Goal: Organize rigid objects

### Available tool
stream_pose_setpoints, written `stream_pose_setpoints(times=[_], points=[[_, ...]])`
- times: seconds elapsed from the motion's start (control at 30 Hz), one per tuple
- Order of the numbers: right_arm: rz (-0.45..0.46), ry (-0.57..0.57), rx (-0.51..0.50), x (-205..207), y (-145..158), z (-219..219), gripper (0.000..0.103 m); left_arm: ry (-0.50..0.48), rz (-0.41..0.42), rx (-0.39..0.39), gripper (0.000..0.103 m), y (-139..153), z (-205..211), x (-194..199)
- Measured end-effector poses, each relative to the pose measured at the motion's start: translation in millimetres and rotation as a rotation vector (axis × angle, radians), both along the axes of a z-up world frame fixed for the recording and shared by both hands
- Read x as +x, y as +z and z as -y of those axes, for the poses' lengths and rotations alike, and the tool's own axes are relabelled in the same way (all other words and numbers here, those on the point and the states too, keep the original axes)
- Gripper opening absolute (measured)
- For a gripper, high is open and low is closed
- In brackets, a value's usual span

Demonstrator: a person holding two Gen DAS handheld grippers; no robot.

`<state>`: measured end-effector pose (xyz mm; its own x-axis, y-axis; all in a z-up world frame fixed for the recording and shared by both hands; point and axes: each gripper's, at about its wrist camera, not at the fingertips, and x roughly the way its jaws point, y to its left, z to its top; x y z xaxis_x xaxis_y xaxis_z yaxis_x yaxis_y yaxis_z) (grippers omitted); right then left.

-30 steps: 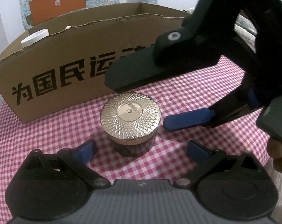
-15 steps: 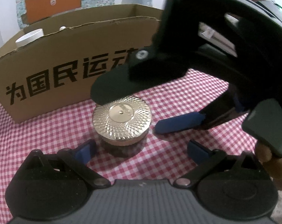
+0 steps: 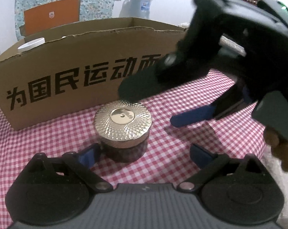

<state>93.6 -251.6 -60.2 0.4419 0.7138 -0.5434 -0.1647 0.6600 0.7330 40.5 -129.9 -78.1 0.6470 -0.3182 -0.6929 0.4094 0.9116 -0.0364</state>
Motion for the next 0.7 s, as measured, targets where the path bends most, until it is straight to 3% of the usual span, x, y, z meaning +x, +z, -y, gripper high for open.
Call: stream_pose_setpoints(times=[0.17,0.3,0.6,0.7], points=[[0.115,-0.011,-0.024,-7.9,13.4,3.9,0.098,0.018,0.039,0.058,0.094,1.4,1.2,-7.7],[0.174,-0.012,-0.089,-7.6,16.9,-5.6,0.083,0.025,0.066,0.083,0.088,7.7,8.0,-8.7],[0.135,0.020,-0.100,4.8,0.0,-19.9,0.042,0.024,0.123,0.156,0.063,11.9,15.8,8.1],[0.127,0.016,-0.094,7.1,-3.8,-21.5,0.040,0.006,0.120,0.144,0.060,11.0,13.9,11.5]])
